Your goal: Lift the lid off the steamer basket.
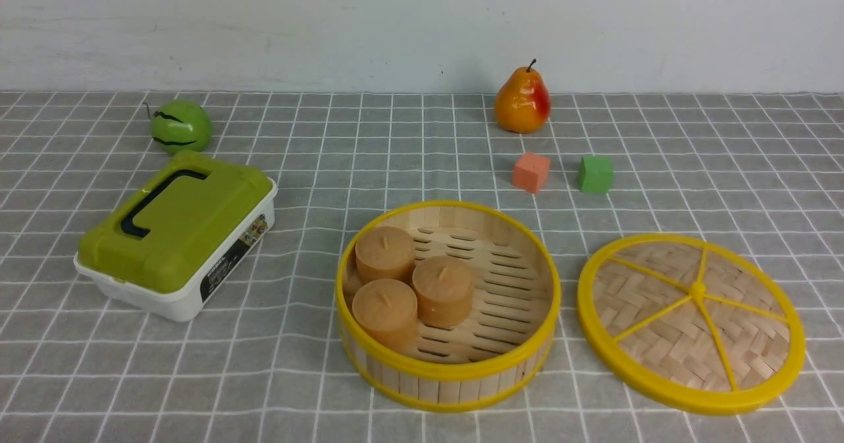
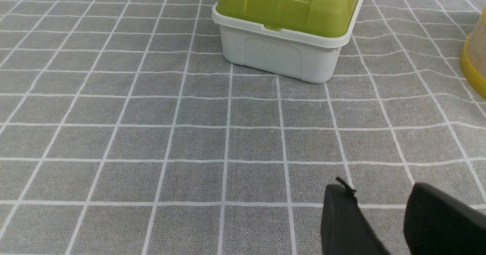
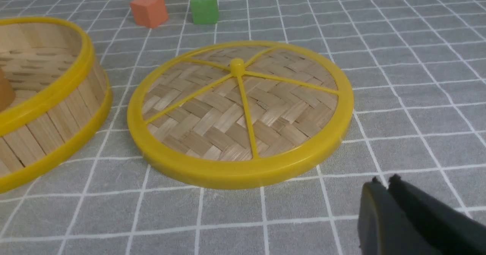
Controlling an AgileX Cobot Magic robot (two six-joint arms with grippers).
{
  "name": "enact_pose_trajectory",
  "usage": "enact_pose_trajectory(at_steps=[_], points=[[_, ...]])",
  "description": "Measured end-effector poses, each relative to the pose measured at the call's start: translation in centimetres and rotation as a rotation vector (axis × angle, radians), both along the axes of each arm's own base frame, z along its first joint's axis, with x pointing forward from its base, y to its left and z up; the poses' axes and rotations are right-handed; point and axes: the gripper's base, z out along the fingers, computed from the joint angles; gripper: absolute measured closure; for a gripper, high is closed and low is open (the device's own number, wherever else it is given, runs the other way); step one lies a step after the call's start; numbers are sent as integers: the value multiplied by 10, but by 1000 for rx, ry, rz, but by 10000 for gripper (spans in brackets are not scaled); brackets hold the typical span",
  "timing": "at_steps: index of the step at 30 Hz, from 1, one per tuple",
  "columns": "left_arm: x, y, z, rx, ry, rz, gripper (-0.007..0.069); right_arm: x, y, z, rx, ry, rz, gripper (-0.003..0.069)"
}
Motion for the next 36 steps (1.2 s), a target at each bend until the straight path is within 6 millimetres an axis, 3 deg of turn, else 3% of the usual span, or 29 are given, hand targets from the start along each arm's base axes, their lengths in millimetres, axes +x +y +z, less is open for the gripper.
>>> enact_pose_trajectory(at_steps=[36], points=[[0, 0, 0, 0, 0, 0, 386, -1, 0, -1, 4, 30, 2, 606]])
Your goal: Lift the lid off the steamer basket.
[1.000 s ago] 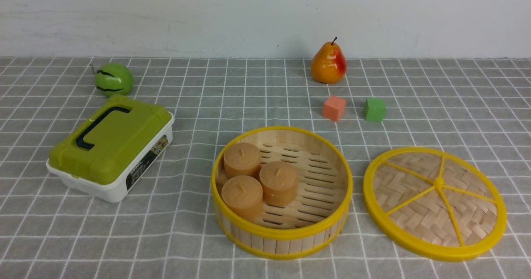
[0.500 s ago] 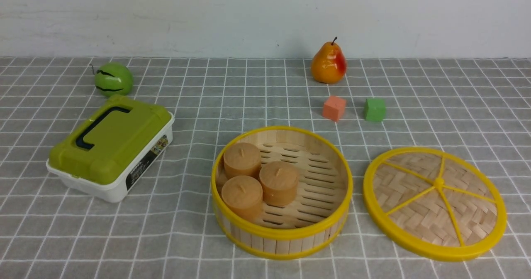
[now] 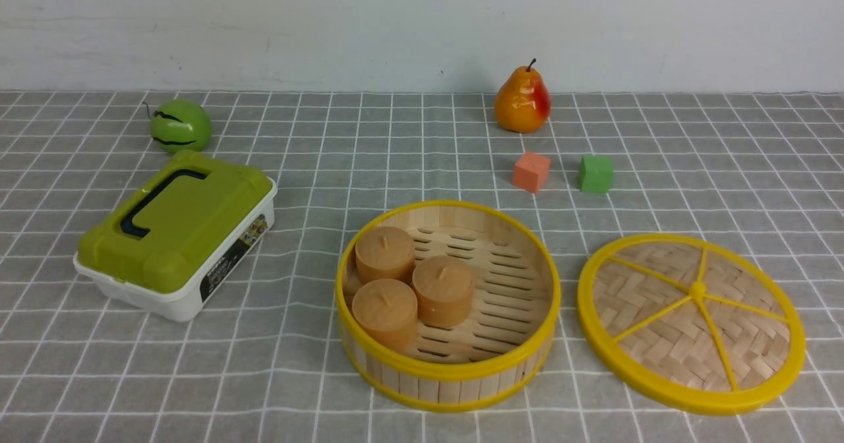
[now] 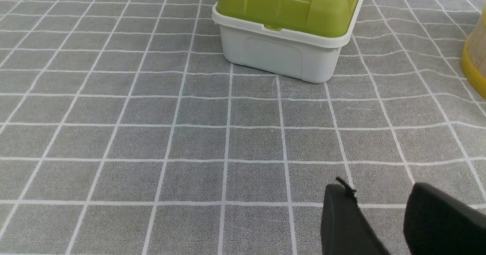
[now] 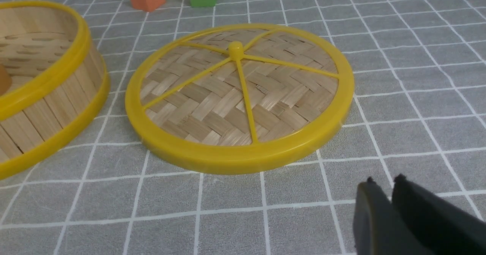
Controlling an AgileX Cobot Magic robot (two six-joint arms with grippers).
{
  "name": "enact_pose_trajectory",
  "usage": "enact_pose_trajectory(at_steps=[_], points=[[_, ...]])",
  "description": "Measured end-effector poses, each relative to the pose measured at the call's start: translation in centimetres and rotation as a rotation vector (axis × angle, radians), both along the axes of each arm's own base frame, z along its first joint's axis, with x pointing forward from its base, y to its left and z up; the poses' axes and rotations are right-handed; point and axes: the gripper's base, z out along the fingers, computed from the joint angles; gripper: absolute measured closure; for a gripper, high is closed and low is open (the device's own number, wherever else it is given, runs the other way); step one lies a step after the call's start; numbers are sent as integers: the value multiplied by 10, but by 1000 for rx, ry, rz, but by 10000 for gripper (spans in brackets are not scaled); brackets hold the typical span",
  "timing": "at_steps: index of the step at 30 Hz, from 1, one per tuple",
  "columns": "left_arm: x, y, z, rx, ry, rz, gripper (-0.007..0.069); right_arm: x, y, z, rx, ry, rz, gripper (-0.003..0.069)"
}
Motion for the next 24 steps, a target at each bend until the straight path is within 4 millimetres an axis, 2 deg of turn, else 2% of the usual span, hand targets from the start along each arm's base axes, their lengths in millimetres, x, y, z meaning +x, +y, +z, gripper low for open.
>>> enact_pose_trajectory(at_steps=[24], points=[[0, 0, 0, 0, 0, 0, 386, 0, 0, 0, 0, 0, 0, 568]])
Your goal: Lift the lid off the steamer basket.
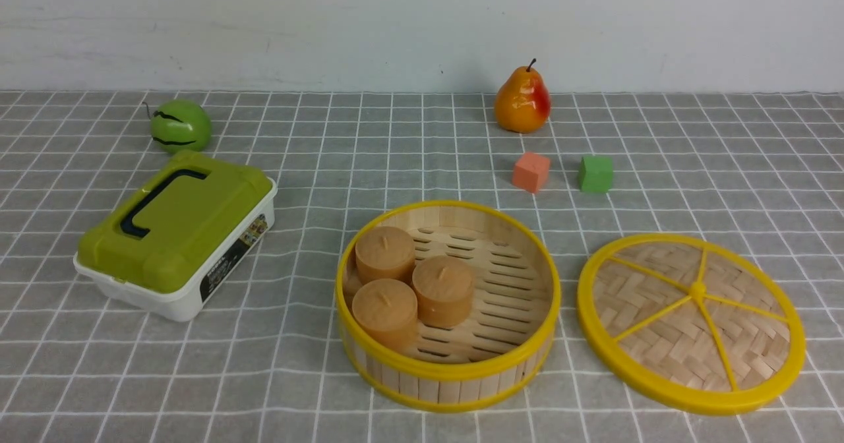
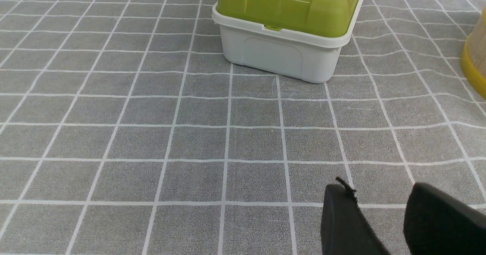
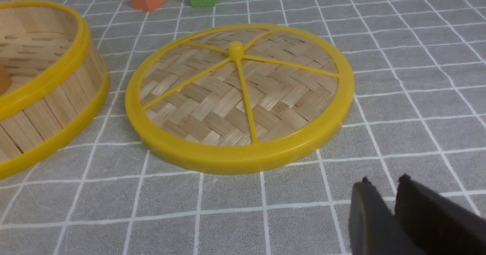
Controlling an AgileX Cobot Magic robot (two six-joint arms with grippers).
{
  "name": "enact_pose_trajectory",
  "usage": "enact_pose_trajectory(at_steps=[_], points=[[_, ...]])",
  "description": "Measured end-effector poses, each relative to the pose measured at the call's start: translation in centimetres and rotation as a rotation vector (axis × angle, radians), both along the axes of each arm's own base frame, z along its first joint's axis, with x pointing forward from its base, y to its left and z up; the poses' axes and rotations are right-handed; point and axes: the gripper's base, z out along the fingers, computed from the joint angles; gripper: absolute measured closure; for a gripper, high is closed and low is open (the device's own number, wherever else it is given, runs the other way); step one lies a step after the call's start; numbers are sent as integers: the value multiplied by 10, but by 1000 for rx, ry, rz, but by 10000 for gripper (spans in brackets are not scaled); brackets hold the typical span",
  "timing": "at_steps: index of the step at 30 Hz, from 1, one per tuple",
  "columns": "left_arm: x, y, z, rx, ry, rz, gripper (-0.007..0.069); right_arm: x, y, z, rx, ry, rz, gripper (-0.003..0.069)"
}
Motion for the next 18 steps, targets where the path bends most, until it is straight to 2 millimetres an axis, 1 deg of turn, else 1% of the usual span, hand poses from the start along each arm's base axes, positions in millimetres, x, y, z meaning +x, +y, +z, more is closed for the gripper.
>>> enact_pose_trajectory(at_steps=[18], points=[[0, 0, 0, 0, 0, 0, 386, 0, 0, 0, 0, 0, 0, 550]])
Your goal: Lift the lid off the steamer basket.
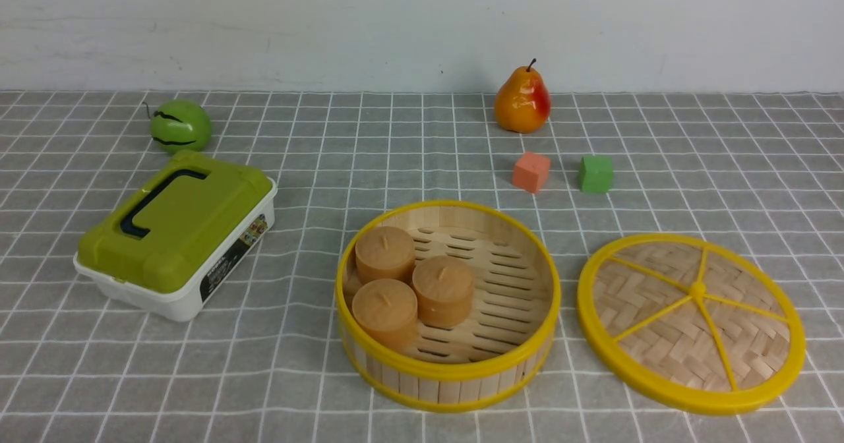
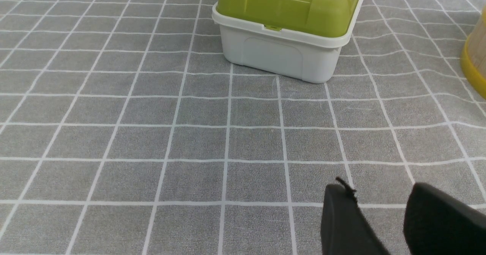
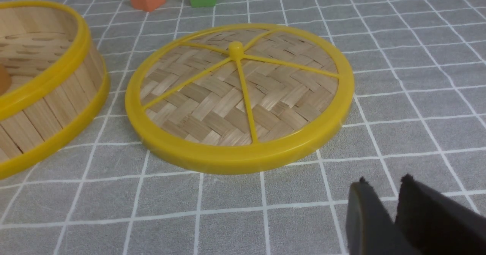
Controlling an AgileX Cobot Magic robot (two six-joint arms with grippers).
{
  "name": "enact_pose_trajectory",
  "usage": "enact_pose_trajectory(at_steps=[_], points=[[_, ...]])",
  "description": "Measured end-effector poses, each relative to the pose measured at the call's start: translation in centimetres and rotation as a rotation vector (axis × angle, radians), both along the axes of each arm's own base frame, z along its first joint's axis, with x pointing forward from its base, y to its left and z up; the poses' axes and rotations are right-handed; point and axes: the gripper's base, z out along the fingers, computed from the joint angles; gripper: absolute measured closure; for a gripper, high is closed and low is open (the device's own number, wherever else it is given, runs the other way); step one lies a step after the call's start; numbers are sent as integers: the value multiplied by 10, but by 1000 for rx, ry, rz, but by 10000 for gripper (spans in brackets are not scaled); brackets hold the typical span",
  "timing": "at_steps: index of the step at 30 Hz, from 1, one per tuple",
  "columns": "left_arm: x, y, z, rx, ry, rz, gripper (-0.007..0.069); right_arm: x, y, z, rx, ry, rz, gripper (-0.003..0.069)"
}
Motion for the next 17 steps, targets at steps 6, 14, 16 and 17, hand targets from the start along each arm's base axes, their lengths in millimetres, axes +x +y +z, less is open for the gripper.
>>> enact_pose_trajectory(at_steps=[6, 14, 16, 17], points=[[0, 0, 0, 0, 0, 0, 386, 0, 0, 0, 0, 0, 0, 540], [0, 0, 0, 0, 0, 0, 386, 0, 0, 0, 0, 0, 0, 529], [0, 0, 0, 0, 0, 0, 386, 0, 0, 0, 0, 0, 0, 527], [0, 0, 0, 0, 0, 0, 386, 0, 0, 0, 0, 0, 0, 527]])
